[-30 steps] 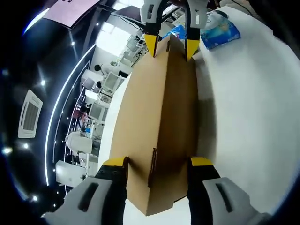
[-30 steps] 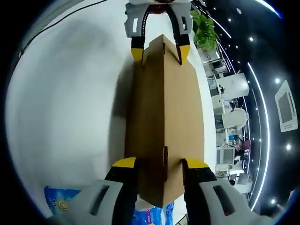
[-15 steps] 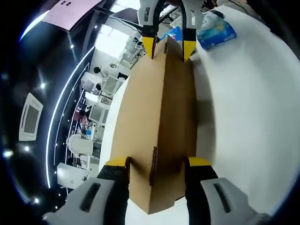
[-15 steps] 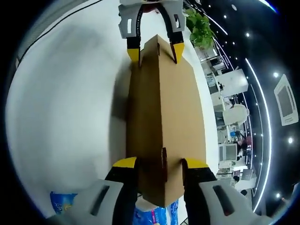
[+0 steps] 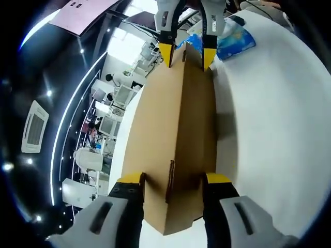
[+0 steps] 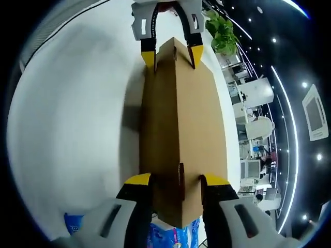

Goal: Operate the shoe box by opening the lid, removing the specified soft item, and placing it in the target area until the item is outside and the box remains undamaged.

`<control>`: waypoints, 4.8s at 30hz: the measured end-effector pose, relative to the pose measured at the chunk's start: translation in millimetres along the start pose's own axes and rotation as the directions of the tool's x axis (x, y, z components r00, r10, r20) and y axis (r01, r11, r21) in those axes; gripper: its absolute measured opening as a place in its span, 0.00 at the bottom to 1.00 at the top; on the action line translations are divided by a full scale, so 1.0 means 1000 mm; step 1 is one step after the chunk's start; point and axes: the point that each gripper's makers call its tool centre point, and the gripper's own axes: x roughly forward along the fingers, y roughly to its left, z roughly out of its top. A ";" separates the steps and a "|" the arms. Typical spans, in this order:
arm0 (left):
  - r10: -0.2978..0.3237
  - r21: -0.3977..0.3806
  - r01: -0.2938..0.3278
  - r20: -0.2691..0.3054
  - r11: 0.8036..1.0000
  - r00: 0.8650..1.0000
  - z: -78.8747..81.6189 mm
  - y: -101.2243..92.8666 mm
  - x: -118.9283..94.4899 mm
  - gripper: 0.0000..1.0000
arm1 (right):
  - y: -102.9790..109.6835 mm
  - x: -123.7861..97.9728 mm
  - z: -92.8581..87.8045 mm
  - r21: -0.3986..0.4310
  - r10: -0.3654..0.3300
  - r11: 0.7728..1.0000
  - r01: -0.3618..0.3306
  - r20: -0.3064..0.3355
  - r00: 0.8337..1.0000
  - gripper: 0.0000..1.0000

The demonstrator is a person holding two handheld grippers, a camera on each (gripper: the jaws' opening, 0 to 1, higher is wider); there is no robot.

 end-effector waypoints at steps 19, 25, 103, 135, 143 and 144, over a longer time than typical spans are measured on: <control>-0.012 0.003 0.012 -0.048 1.000 0.999 0.009 -0.025 -0.028 0.41 | 0.031 -0.034 0.008 0.001 0.023 1.000 -0.023 0.041 0.999 0.34; -0.011 -0.004 0.011 -0.058 1.000 0.998 0.013 -0.031 -0.040 0.41 | 0.037 -0.040 0.013 0.000 0.023 1.000 -0.023 0.048 0.999 0.34; -0.152 -0.495 0.170 0.077 0.852 0.985 0.082 -0.052 -0.127 0.99 | 0.076 -0.083 0.030 -0.006 0.078 0.997 -0.078 0.156 0.985 0.37; -0.081 -0.835 0.239 0.229 0.495 0.970 0.054 -0.019 -0.167 0.99 | 0.073 -0.082 0.032 0.047 0.066 0.996 -0.072 0.109 0.992 0.36; -0.076 -0.828 0.264 0.262 0.495 0.962 0.058 -0.020 -0.169 0.99 | 0.074 -0.082 0.035 0.086 0.081 0.992 -0.088 0.081 0.993 0.39; -0.077 -0.824 0.267 0.265 0.500 0.961 0.059 -0.021 -0.170 0.99 | 0.074 -0.082 0.035 0.097 0.089 0.990 -0.097 0.085 0.992 0.40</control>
